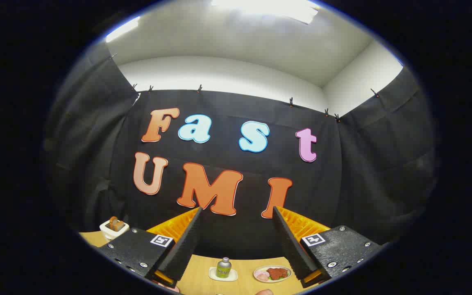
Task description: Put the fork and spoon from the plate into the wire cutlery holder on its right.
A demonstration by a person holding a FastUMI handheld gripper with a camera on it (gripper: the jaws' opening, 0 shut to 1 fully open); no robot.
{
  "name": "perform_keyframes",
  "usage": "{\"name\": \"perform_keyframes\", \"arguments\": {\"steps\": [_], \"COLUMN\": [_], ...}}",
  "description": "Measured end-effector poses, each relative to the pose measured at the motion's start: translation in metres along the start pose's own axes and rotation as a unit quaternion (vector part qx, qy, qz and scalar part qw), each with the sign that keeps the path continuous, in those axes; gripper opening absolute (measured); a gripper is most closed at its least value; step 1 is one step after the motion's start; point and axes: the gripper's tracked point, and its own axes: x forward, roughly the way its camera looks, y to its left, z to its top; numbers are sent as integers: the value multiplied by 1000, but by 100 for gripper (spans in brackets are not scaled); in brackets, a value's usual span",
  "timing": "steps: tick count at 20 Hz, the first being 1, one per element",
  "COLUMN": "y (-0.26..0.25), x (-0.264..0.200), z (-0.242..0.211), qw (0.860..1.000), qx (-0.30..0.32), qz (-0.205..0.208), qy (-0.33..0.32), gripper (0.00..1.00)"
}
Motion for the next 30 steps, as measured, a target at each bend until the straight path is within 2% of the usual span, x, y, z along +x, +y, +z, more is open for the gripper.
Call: {"name": "perform_keyframes", "arguments": {"steps": [5, 18, 30], "y": [-8, -20, 40], "x": [1, 6, 16], "z": [-10, -17, -27], "qw": [1000, 999, 998], "qx": [19, 31, 50], "qz": [-7, -14, 24], "qy": [20, 10, 3], "gripper": [99, 98, 98]}}
